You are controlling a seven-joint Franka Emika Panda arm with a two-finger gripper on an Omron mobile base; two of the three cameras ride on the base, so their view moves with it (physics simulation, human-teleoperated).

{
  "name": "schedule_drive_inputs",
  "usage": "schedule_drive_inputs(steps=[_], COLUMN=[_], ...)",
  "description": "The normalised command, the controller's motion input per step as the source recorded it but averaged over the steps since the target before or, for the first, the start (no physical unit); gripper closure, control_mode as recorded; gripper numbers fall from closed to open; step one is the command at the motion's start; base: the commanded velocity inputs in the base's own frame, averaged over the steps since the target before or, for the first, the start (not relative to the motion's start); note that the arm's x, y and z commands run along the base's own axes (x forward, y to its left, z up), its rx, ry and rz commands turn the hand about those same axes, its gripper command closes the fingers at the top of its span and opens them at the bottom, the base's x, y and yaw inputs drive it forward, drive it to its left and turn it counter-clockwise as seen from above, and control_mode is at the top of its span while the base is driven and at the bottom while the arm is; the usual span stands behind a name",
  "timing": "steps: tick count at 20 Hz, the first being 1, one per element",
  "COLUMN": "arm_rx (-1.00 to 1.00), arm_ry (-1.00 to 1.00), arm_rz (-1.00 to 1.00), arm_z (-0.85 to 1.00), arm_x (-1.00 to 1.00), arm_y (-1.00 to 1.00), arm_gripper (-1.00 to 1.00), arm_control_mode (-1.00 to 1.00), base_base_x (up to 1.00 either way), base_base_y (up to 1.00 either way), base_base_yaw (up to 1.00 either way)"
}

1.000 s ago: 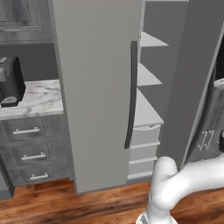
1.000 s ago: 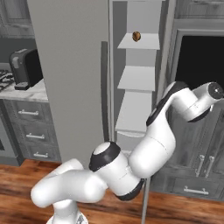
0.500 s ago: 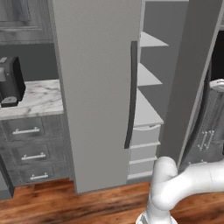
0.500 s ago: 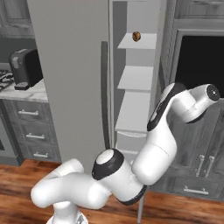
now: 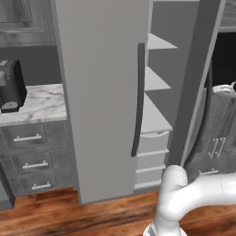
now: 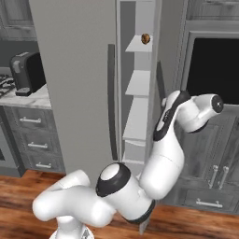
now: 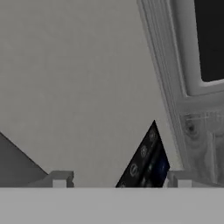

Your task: Pick up the frozen steak from the freezer, place it on any shelf in the fridge, and close the fridge and freezer doors when done.

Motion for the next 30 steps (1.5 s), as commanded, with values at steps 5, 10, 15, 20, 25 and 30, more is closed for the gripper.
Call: schedule_drive_inputs(steps=[5, 10, 15, 20, 25, 30], arm_rx=[0.12, 0.11, 0.08, 0.01, -0.01, 0.0], arm_ry=[-0.03, -0.02, -0.02, -0.01, 0.02, 0.04], arm_rz=[0.0, -0.02, -0.1, -0.21, -0.26, -0.06], arm_z=[0.0, 0.0, 0.0, 0.05, 0.04, 0.0], arm_x=[0.82, 0.84, 0.83, 0.94, 0.99, 0.35], arm_y=[1.0, 1.0, 1.0, 0.94, 0.27, 0.01], arm_gripper=[-1.0, -1.0, -1.0, -1.0, -1.0, -1.0], arm_control_mode=[-1.0, -1.0, -1.0, -1.0, -1.0, -1.0], base_base_x=[0.0, 0.0, 0.0, 0.0, 0.0, 0.0], base_base_y=[0.0, 0.0, 0.0, 0.0, 0.0, 0.0], base_base_yaw=[0.0, 0.0, 0.0, 0.0, 0.0, 0.0])
